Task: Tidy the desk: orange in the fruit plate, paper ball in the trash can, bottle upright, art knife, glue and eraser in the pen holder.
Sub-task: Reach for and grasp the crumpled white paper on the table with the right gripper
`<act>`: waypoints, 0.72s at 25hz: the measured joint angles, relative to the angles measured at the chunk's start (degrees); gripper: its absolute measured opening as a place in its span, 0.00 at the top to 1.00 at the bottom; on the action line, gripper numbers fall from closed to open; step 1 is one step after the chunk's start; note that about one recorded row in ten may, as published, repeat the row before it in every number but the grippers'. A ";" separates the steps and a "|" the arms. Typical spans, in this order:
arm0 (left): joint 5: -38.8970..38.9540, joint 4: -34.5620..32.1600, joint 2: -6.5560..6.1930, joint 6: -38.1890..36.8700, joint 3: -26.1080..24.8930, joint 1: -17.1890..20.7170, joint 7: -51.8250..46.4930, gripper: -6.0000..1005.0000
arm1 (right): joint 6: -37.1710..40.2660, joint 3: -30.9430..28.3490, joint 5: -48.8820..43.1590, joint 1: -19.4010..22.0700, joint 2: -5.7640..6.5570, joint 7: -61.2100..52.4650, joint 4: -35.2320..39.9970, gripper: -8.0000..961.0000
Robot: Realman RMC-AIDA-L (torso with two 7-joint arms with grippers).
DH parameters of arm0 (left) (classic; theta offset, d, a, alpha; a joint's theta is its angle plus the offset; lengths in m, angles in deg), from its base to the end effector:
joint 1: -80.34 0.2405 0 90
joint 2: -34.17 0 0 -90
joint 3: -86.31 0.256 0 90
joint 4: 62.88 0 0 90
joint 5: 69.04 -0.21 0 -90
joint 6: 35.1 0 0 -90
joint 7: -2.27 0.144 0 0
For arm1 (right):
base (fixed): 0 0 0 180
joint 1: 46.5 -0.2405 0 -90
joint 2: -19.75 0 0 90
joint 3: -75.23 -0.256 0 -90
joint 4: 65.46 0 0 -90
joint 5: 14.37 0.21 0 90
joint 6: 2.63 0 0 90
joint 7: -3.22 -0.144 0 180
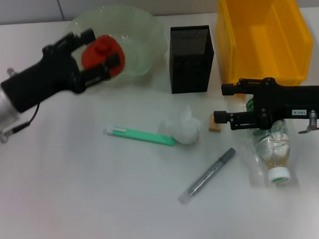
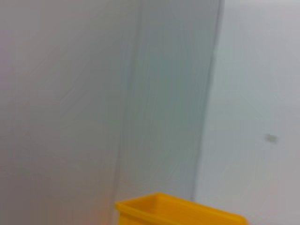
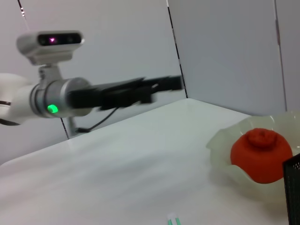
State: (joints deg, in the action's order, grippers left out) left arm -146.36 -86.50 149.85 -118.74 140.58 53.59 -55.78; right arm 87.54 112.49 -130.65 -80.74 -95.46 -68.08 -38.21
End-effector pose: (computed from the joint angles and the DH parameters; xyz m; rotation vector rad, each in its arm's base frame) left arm -0.2653 0.3335 0.0060 -2.3833 -0.4361 -1.0289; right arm 0.2649 0.3334 -0.0028 -2.7906 0.5339 0.7114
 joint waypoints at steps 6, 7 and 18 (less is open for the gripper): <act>-4.41 0.48 -3.00 -6.10 0.10 2.55 -2.04 0.14 | 0.20 0.23 0.00 -0.93 0.22 -0.18 0.00 0.16; -4.41 0.48 -3.00 -6.10 0.10 2.55 -2.04 0.14 | 0.32 0.35 0.00 -1.07 0.28 -0.28 0.00 0.16; -14.89 -0.20 -5.90 -8.32 -0.44 4.57 -2.01 0.14 | 0.57 0.52 0.00 -1.72 0.33 -0.85 -0.16 0.16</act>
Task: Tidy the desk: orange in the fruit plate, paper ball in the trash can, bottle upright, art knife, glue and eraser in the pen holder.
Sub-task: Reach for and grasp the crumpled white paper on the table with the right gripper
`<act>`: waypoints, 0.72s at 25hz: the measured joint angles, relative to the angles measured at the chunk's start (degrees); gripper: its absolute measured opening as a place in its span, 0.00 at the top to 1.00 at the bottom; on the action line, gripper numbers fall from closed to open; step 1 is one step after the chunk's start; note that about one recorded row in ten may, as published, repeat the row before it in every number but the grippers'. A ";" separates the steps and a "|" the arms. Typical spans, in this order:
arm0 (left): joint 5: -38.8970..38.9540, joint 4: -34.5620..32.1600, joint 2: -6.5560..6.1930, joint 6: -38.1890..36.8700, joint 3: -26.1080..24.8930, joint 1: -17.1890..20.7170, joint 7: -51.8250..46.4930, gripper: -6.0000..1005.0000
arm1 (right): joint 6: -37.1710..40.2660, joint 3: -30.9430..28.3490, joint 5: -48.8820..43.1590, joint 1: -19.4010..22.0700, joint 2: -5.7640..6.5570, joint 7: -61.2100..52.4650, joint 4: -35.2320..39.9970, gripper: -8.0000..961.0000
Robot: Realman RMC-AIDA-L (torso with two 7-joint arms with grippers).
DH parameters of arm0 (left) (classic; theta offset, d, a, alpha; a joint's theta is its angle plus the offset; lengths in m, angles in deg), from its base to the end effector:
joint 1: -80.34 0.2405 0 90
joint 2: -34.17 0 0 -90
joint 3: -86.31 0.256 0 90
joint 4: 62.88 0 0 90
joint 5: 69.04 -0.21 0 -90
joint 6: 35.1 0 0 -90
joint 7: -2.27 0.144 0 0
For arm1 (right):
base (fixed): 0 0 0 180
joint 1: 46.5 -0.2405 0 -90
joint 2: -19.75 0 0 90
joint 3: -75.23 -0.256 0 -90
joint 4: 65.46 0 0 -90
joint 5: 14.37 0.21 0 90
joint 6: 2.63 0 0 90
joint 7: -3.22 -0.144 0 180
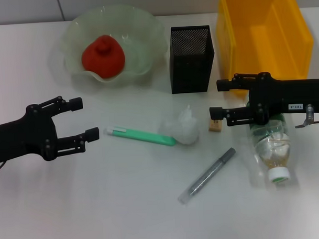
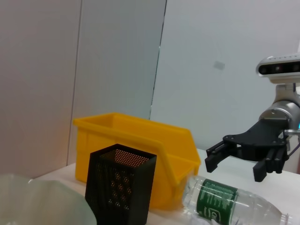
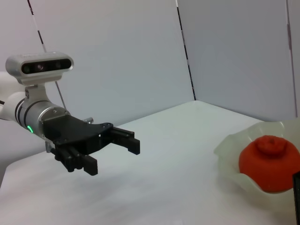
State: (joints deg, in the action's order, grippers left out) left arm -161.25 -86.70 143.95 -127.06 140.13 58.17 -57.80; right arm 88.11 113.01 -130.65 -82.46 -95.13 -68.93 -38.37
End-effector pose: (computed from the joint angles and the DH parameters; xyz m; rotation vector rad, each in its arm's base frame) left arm -0.3108 0.2861 0.0236 -2.6507 -0.4630 -0.8222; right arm 0.2551 0.3399 -0.0019 -2.8182 0.5098 0.7175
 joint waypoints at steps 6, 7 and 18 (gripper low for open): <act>-0.05 -0.57 -0.01 -0.46 -0.02 0.31 0.19 0.14 | 0.04 0.01 -0.01 -0.11 0.02 -0.69 0.01 0.16; -0.04 -0.58 0.01 -0.49 -0.03 0.36 0.26 0.14 | 0.05 0.04 -0.01 -0.19 0.01 -0.96 0.10 0.16; -0.02 -0.62 0.34 -0.31 -0.04 0.25 0.39 0.14 | 0.74 0.23 -0.41 -1.07 0.05 -4.38 1.94 0.16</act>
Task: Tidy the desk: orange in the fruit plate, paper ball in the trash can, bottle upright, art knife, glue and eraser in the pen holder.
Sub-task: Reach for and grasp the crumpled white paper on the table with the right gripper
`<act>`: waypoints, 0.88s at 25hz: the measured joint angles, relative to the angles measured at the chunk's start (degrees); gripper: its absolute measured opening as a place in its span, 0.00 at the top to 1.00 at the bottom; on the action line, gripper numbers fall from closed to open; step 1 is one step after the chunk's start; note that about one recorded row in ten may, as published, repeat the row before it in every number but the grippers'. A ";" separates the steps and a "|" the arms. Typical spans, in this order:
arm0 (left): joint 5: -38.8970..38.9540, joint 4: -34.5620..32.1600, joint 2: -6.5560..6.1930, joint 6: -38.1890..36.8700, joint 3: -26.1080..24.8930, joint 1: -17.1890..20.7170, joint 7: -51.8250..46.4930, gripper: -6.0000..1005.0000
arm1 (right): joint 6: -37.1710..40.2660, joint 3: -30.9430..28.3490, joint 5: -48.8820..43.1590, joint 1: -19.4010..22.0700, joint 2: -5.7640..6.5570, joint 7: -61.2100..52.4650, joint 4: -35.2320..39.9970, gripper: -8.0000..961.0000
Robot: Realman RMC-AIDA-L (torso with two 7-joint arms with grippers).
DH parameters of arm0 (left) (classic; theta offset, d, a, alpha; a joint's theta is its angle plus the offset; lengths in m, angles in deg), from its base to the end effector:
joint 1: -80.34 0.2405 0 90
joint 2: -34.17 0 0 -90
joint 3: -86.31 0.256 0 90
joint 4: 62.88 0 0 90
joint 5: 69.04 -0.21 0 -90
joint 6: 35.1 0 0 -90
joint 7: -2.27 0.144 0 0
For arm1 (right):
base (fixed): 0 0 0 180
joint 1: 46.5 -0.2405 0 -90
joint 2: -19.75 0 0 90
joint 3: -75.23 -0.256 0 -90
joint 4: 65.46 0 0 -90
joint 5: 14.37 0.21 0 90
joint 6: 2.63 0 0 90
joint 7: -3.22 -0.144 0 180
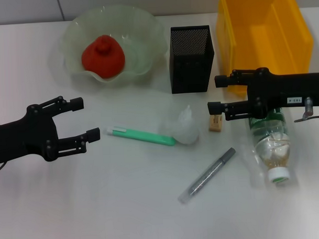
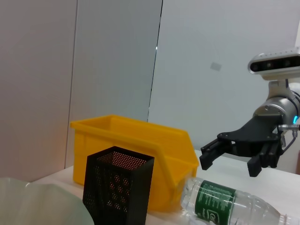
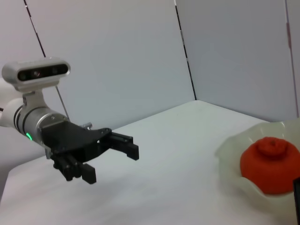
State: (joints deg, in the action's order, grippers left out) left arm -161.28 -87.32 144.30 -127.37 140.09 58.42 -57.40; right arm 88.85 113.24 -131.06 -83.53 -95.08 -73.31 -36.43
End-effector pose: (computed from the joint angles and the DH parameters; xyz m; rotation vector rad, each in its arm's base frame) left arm -0.3093 0.2851 0.0227 -2.6522 -0.4453 -0.8279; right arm 0.2467 0.3466 0.0034 -2.8315 0.5510 0.7144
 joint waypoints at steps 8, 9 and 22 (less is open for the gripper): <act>0.04 0.01 0.30 0.03 0.01 -0.07 0.09 0.14 | 3.00 6.27 -1.30 -0.88 0.49 -14.07 12.23 0.16; 0.04 0.01 0.30 0.03 0.01 -0.07 0.09 0.14 | 3.00 6.27 -1.30 -0.88 0.49 -14.07 12.23 0.16; 0.05 0.38 0.30 0.55 0.47 0.06 -0.42 0.14 | 4.57 18.19 -16.59 -13.38 1.46 -31.20 19.02 0.16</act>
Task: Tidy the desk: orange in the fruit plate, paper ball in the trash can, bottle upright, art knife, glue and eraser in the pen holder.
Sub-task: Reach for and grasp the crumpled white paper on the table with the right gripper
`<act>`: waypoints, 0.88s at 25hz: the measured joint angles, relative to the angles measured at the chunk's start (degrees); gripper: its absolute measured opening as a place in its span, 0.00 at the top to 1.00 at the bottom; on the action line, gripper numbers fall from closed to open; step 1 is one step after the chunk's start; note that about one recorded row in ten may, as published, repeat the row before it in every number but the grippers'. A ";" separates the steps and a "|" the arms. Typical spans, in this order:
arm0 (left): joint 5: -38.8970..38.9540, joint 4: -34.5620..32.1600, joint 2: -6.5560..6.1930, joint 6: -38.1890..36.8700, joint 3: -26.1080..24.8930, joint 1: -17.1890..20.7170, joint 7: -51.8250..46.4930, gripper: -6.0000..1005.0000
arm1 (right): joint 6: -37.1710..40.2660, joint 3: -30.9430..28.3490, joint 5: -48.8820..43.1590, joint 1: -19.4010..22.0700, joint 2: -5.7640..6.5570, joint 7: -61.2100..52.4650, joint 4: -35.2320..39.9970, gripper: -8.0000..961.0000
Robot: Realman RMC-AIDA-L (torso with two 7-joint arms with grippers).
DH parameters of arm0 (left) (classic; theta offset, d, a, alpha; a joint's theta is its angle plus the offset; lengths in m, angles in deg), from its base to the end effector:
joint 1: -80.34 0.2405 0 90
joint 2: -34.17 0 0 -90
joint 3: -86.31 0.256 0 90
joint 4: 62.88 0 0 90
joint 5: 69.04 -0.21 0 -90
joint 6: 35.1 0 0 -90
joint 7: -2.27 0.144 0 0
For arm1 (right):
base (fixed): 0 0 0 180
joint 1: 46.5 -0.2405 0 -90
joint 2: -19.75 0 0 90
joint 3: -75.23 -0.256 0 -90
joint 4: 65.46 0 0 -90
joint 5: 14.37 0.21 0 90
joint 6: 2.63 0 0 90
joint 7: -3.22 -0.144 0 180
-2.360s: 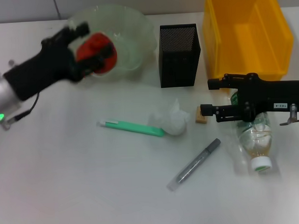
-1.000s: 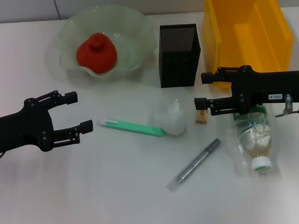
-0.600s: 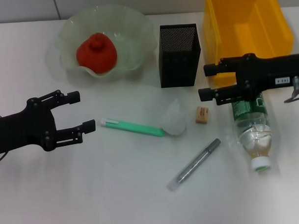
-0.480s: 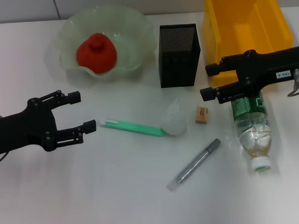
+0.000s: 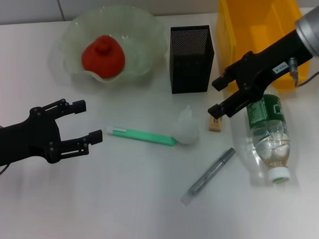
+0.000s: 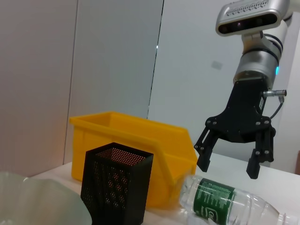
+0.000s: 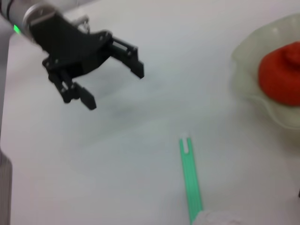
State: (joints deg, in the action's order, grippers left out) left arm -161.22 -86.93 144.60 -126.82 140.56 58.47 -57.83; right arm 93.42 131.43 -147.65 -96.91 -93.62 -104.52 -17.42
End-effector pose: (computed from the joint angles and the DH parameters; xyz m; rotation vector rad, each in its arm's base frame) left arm -0.3099 0.2839 0.0186 -2.6545 -0.4710 -0.8268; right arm 0.1625 0.3908 0.0193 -3.0787 0.5220 -0.0902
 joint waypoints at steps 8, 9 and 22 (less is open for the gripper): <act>-0.01 0.15 0.02 0.00 -0.03 0.28 -0.22 0.14 | 0.22 4.20 -5.67 -5.47 -0.81 -2.66 0.16 0.16; -0.01 0.15 0.04 -0.01 -0.03 0.38 -0.50 0.14 | 0.57 4.28 -7.14 -6.54 -1.32 -3.06 0.22 0.16; -0.01 0.15 0.01 0.02 -0.21 0.42 -1.34 0.14 | -0.01 7.59 -10.27 -8.81 -3.91 -3.96 0.40 0.16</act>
State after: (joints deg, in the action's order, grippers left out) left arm -161.23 -86.78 144.61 -126.80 140.35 58.89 -59.16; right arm 93.41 139.02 -157.92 -105.72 -97.53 -108.48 -17.01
